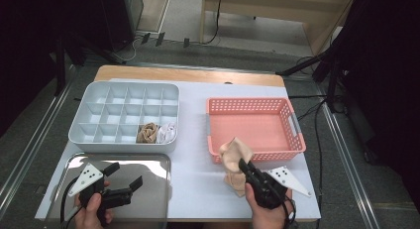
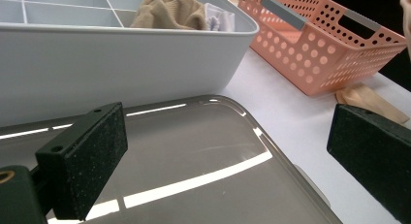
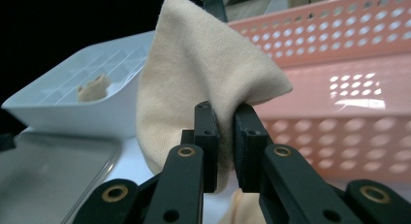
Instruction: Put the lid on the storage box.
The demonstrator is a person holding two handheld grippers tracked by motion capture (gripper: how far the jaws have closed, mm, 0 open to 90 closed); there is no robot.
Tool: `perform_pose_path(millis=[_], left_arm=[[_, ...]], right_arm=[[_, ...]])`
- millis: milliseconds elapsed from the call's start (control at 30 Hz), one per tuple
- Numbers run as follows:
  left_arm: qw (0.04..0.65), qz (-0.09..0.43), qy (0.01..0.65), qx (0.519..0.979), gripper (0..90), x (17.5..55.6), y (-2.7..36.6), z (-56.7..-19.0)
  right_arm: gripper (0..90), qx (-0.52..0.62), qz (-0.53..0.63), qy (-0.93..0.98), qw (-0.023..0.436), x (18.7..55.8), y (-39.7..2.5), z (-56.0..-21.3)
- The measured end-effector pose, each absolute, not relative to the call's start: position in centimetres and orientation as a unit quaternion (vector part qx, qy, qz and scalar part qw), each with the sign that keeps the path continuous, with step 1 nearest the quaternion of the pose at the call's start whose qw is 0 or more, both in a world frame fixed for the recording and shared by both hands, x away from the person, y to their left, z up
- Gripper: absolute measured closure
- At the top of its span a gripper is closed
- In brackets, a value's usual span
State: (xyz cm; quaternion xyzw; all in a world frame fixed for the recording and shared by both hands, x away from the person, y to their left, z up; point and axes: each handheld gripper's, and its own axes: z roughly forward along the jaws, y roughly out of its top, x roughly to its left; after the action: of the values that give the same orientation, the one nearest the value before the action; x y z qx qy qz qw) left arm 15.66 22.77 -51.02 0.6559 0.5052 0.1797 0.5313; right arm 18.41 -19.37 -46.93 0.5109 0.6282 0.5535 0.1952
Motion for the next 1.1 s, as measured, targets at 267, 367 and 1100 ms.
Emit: perform_pose_path(millis=[267, 367, 1100], left_arm=[[0.532, 0.177, 0.502, 0.658, 1.5, 15.7, 22.4, -51.0], [0.532, 0.177, 0.501, 0.659, 1.5, 15.7, 22.3, -51.1], [0.531, 0.171, 0.498, 0.664, 1.5, 15.6, 21.6, -51.2]], right_arm=[[83.6, 0.499, 0.538, 0.661, 0.158, 16.4, -17.0, -49.6], [83.6, 0.496, 0.528, 0.676, 0.14, 16.2, -16.1, -50.8], [64.1, 0.5, 0.52, 0.689, 0.072, 16.4, -14.8, -52.8]])
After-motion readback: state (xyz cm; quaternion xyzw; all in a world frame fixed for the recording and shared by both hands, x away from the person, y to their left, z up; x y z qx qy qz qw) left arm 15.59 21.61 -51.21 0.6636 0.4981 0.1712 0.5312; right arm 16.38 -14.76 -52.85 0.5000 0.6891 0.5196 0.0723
